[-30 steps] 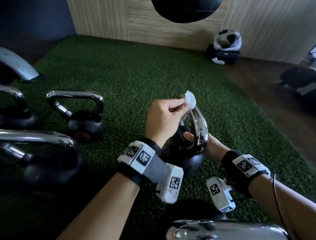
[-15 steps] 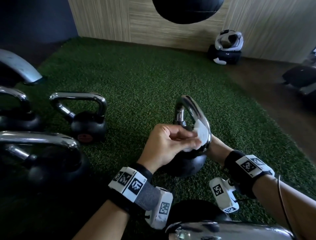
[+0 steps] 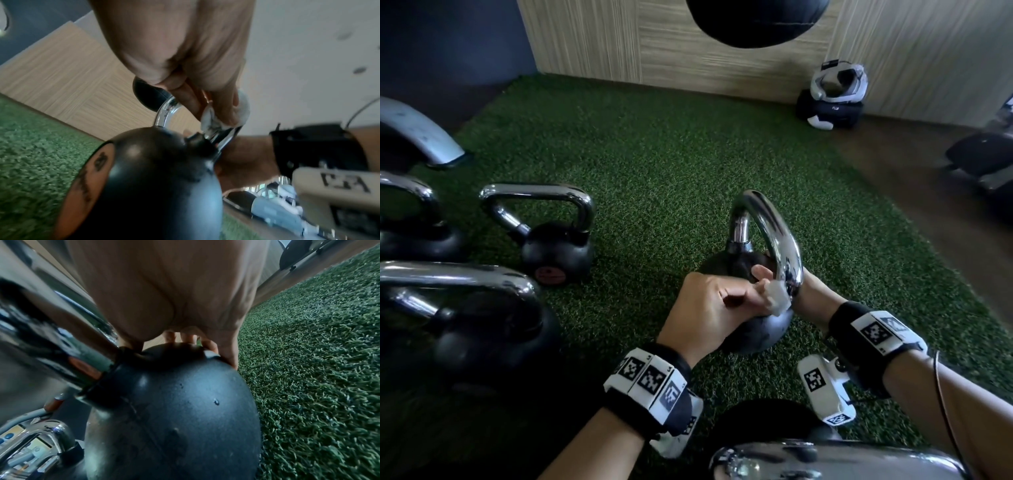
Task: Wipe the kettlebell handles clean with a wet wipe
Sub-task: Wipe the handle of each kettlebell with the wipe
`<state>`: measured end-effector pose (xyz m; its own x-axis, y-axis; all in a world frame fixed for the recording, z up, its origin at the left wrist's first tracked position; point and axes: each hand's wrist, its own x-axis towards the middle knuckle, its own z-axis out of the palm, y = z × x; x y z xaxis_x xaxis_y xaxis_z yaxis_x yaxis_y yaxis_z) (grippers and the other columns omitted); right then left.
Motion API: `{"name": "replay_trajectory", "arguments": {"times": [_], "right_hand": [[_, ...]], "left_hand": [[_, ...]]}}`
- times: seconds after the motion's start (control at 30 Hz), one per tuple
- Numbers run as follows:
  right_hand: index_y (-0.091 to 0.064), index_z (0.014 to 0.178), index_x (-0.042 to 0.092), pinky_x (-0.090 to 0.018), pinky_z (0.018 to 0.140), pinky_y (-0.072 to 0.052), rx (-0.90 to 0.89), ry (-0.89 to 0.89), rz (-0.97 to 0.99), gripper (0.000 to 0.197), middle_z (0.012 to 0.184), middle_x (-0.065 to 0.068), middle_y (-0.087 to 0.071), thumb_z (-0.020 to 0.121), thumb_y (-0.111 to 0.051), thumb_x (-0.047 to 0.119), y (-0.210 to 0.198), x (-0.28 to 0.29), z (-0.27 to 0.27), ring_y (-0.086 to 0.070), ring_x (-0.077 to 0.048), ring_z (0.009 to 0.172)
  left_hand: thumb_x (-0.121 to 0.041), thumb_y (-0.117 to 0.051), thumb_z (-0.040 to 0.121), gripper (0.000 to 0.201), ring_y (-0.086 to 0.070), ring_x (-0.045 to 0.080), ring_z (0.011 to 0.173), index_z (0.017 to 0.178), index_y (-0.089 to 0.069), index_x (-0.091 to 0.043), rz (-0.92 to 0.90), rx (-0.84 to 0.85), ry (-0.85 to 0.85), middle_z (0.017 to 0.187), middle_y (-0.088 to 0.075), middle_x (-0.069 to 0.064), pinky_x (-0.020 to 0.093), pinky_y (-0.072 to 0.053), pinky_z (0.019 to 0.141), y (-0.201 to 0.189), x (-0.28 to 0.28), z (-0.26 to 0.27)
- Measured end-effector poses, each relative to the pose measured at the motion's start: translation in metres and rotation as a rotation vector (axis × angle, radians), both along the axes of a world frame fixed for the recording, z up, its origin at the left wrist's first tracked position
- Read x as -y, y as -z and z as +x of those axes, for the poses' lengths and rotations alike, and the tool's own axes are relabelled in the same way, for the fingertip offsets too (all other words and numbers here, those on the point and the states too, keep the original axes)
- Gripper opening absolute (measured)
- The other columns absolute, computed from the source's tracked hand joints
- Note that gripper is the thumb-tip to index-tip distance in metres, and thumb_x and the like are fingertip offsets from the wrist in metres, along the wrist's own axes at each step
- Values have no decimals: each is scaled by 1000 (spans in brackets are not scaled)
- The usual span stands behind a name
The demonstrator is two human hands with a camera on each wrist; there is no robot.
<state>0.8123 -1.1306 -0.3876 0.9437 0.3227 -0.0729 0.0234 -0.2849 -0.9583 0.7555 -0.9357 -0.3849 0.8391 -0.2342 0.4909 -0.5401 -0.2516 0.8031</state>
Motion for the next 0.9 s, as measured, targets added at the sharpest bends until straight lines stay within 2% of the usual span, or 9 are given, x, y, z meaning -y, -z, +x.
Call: {"name": "replay_trajectory", "arguments": {"times": [0.03,0.1,0.2,0.27,0.37,0.5,0.7,0.83,0.9], "right_hand": [[-60,118,3,-70,106,-42,11,14,-36,71,116,-33,-66,73,-79,54,0,-1,-1,-62,-50,115],[-57,126,4,-70,102,-44,8,-18,-71,56,126,-37,-59,86,-74,40,-7,-2,-2,-52,-50,122],[-64,110,15,-43,80,-60,-4,-65,-189,13,102,-7,-79,99,-64,7,-17,12,2,-76,-17,98],[-68,107,22,-31,75,-56,66,-56,-313,15,103,4,-79,100,-61,11,-25,26,2,-74,-3,87],[-73,108,36,-43,80,-62,225,112,-429,14,102,14,-78,97,-68,29,-54,42,-5,-75,-7,87],[-77,111,33,-17,70,-58,447,177,-280,25,97,13,-77,87,-80,27,-114,29,-32,-73,-4,83],[-75,119,36,-41,82,-65,601,66,-187,50,101,11,-76,71,-89,34,-145,-10,-44,-74,-15,76],[-79,113,23,-33,79,-64,682,175,-108,42,98,9,-73,73,-88,34,-143,-13,-37,-74,-13,79],[-81,106,19,-23,74,-62,710,215,-133,33,97,9,-71,76,-89,29,-140,-10,-33,-72,-9,75]], "left_hand": [[-20,-83,86,6,-76,3,87,92,-84,-17,40,-9,5,95,-81,-9,38,-62,79,3,-1,0],[-22,-83,87,5,-76,3,87,91,-84,-20,47,-65,-5,94,-80,-11,38,-61,81,6,-3,1],[-21,-89,78,13,-76,8,94,90,-84,-20,-66,-230,-33,95,-81,-10,39,-61,89,2,-3,2],[-22,-90,75,19,-76,8,92,92,-83,-22,-184,-342,-96,96,-80,-10,34,-61,88,-4,-8,6],[-26,-88,73,29,-76,11,96,101,-80,-21,-404,-389,-182,102,-80,-7,27,-59,86,-29,-16,11],[-26,-81,69,43,-76,18,93,108,-74,-11,-800,-574,-66,105,-79,6,25,-61,79,-78,-17,18],[-31,-78,81,45,-76,15,94,119,-70,-7,-735,-602,27,106,-79,4,23,-60,83,-113,-3,18],[-33,-77,86,37,-74,20,106,115,-76,-10,-590,-571,-30,106,-80,2,29,-60,93,-114,3,13],[-33,-75,90,28,-73,12,107,111,-79,-16,-494,-504,-50,104,-80,-4,33,-56,98,-113,2,10]]}}
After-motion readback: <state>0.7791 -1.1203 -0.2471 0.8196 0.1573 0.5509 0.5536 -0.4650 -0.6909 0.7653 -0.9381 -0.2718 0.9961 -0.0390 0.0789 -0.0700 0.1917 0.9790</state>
